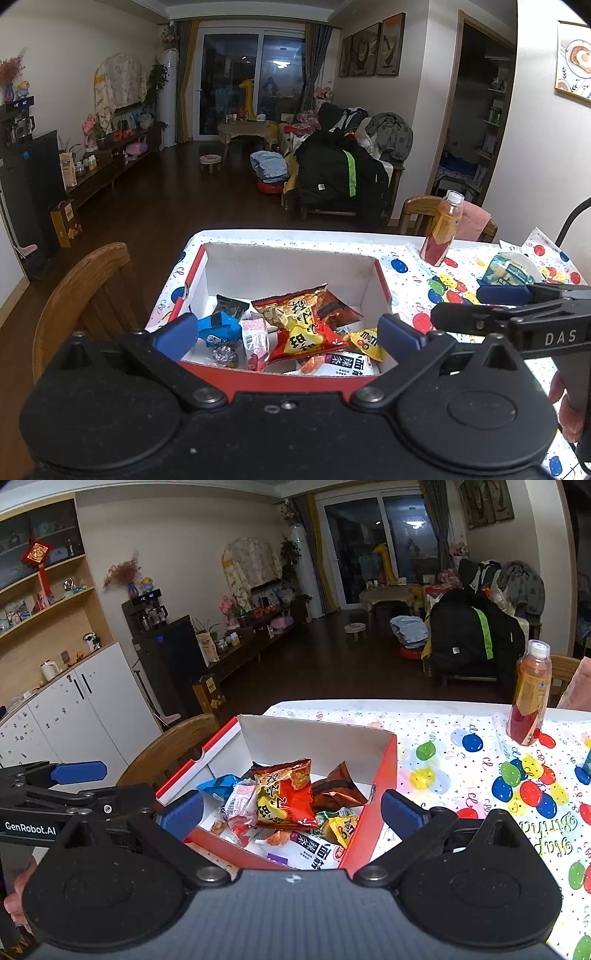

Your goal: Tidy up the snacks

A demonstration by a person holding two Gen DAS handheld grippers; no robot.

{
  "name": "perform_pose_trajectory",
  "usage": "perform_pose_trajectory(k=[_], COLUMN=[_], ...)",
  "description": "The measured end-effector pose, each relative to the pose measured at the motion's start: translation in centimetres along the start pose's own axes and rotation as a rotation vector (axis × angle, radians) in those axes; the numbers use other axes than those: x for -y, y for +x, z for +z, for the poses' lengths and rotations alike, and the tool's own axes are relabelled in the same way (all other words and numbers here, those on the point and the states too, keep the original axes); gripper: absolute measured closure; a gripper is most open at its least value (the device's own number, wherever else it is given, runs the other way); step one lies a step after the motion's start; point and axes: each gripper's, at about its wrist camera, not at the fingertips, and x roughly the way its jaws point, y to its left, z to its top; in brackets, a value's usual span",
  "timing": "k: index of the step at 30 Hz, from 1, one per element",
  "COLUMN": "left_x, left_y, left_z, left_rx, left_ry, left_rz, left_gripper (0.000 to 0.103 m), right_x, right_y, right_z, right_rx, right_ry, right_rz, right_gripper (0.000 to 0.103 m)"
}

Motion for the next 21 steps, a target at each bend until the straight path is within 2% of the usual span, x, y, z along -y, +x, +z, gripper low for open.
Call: perform_pose_trajectory(k=[21], left_x=[-0.34], left_y=[-0.51], left_z=[0.06], left_rx=[0.014], left_ry=[-0.004], left_rz=[-0.022], left_gripper=[0.000], right_x=[-0.95], right_y=[-0.51], right_z=[0.36], right_rx=[0.017], right_ry=[-0.017], right_rz=[0.010], right_gripper=[0.000])
